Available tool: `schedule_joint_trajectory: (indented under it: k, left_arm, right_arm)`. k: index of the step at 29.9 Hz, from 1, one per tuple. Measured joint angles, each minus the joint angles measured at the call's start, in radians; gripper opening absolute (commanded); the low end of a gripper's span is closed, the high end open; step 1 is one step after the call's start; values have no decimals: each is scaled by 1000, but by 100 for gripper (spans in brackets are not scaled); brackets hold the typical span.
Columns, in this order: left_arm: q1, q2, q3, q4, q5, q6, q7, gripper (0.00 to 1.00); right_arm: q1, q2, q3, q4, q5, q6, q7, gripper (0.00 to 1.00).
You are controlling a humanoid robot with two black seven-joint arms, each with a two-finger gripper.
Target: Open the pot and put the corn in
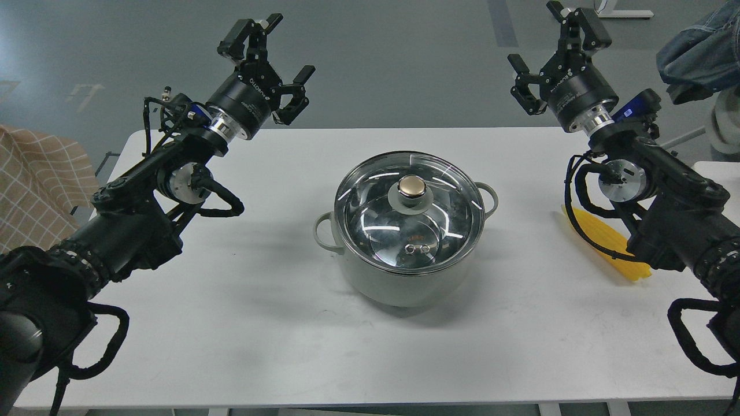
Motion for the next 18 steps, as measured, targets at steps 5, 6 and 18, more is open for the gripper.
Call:
schedule_joint_trajectory:
  k: [5,6,18]
  left_arm:
    - [-2,-5,2,-3,0,0,-16,98]
    - [-2,-5,3,-4,1,0,-23,98]
    - [-2,7,7,18,2,0,-25,98]
  right_arm:
    - [-1,2,0,0,0,0,0,100]
    - [-1,2,0,0,0,0,0,100]
    - [-1,9,-3,0,-2,0,0,100]
